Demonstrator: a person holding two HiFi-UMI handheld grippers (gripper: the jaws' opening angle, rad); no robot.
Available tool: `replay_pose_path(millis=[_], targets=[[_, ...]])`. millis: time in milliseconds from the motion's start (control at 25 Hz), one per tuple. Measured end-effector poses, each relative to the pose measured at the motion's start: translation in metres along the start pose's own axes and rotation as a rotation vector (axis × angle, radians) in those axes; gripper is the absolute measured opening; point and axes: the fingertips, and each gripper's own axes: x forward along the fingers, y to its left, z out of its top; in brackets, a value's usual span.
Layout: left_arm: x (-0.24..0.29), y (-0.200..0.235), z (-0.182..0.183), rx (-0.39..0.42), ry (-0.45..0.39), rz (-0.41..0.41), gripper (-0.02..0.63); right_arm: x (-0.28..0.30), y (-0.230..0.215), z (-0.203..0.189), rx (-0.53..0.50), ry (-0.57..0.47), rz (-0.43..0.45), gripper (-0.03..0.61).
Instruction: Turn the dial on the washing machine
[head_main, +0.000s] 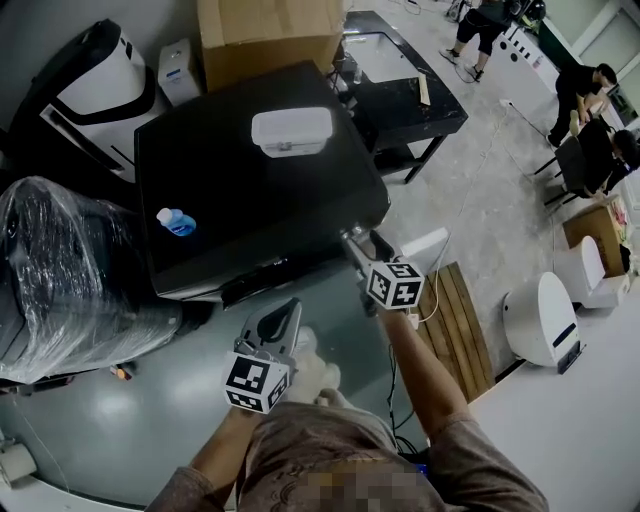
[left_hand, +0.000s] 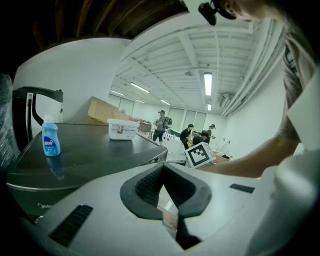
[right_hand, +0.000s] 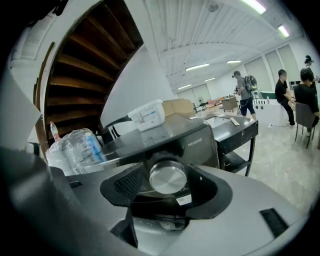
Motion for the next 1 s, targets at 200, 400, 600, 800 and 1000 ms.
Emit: replay_pose_path(millis=[200, 400, 600, 800, 1000], targets=[[0.001, 0.004, 0.027, 0.018, -0.015, -0.041, -0.008, -0.028, 0.021, 0.045, -0.024, -0.058, 0.022, 0.259], [0.006, 0.001, 0.058, 0.058, -0.036, -0.114, -0.008, -0.062, 0.049, 0.096, -0.053, -0.133, 0.03, 0.258], [0.009, -0.008, 0.081, 0.078, -0.039, -0.162, -0.008, -0.102, 0.082, 0.128, -0.12, -0.181, 0.064, 0.258], [0.009, -0.021, 0.095, 0.064, -0.052, -0.178, -0.008, -0.141, 0.105, 0.141, -0.127, -0.208, 0.109, 0.258], [0.012, -0.04, 0.105, 0.05, -0.083, -0.186, -0.008, -0.179, 0.115, 0.131, -0.197, -0.173, 0.139, 0.258]])
